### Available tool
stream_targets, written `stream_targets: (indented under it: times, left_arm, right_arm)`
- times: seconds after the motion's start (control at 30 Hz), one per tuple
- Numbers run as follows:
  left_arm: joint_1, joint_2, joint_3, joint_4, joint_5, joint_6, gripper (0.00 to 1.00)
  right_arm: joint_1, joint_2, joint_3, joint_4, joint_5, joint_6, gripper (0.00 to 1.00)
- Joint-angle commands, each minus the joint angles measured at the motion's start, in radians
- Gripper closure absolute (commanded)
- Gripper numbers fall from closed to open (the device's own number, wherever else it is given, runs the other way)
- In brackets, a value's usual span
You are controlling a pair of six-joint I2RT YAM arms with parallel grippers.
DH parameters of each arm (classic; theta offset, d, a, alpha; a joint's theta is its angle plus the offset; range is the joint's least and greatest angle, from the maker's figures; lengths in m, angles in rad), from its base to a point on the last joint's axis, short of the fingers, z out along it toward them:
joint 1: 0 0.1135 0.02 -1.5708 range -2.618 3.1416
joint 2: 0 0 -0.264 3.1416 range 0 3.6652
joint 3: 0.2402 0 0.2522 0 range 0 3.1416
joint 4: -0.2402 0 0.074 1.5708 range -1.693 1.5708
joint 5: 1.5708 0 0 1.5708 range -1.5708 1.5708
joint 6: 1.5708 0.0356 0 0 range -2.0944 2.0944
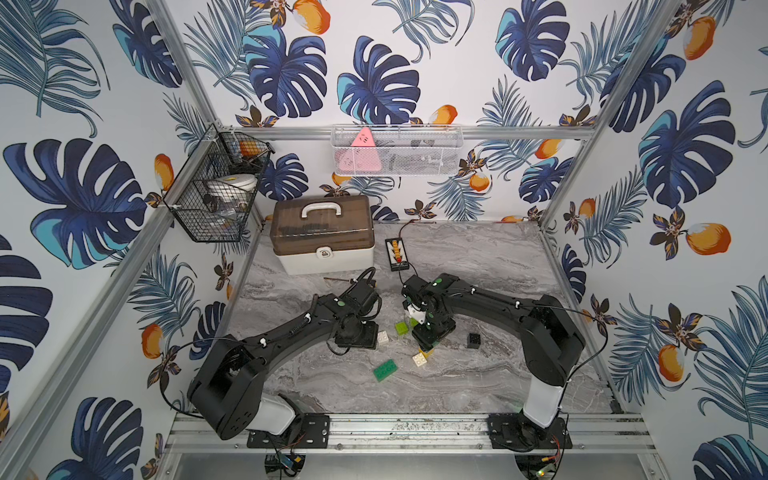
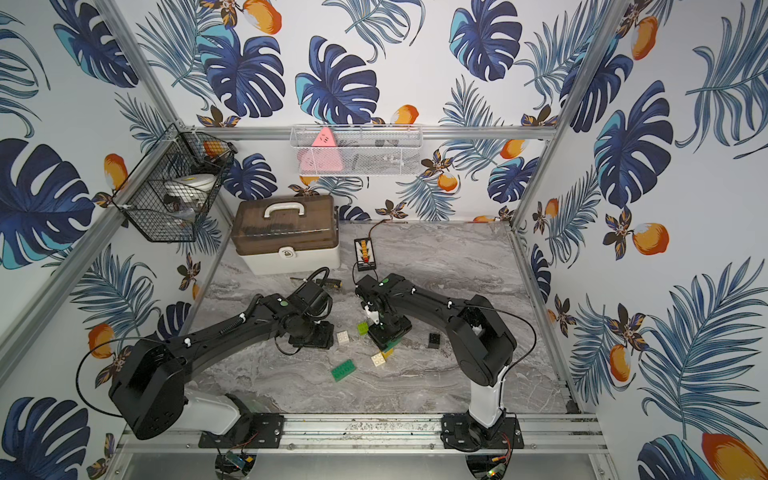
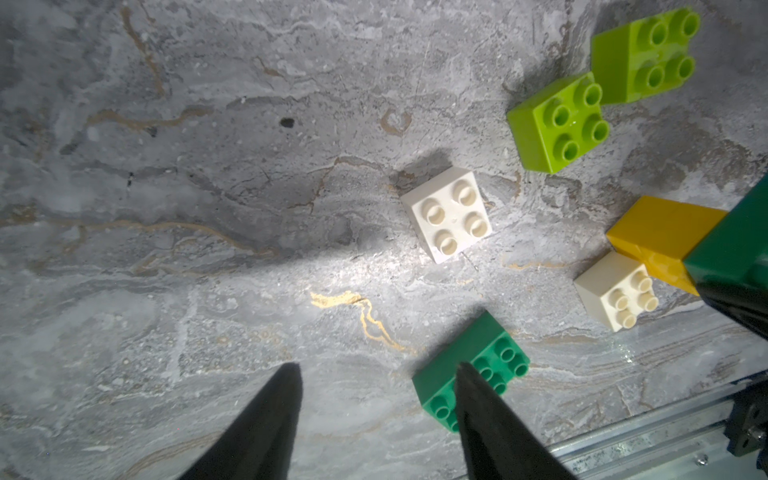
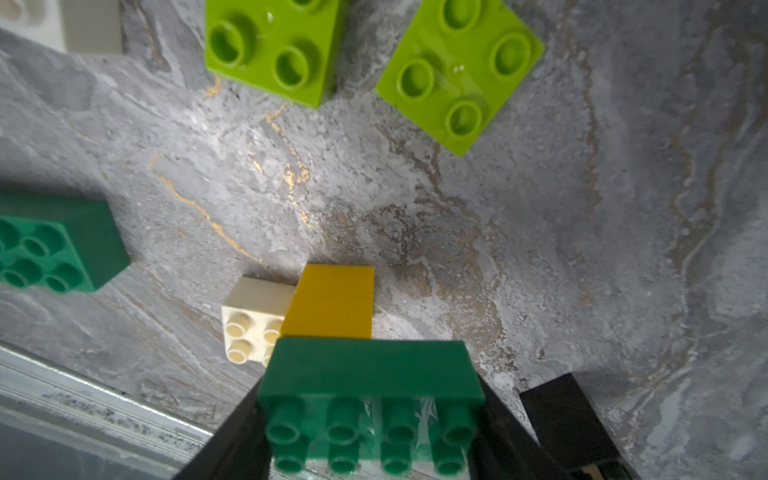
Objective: Assemble a giraffe with lego
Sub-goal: Assemble the lego brick with the lego brick, then pick up the lego brick from the center of the board.
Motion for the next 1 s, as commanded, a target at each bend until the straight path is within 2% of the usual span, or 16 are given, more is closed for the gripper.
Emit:
stream_targets:
  times: [0.0, 0.2, 0.5, 0.6, 0.83, 0.97]
  left_arm:
    - [0.002, -0.007, 0.005, -0.007, -0.005, 0.011, 0.36]
    - [0.002, -0.01, 0.007, -0.009, -0.011, 0.007, 0.36]
    - [0.002, -0.014, 0.011, -0.015, -0.027, 0.003, 0.35]
    - [0.002, -0.013, 0.01, -0.012, -0.027, 0.003, 0.35]
    - [0.002, -0.006, 0.017, -0.011, -0.026, 0.019, 0.35]
    - [0.003, 0.0, 0.029, -0.013, -0.028, 0.032, 0.35]
  right_arm:
    - [0.001, 0.004, -0.015, -0.013, 0.03, 0.022, 0.46]
    - [0.001, 0.006, -0.024, -0.019, 0.068, 0.071, 0.46]
    - [0.04, 0.003, -0.012, -0.08, 0.239, 0.229, 0.48]
    - [0.058, -0.013, -0.011, -0.079, 0.262, 0.272, 0.48]
    - [0.058, -0.122, -0.022, -0.027, 0.224, 0.41, 0.47]
    - [0.024, -0.171, -0.07, 0.023, 0.177, 0.475, 0.47]
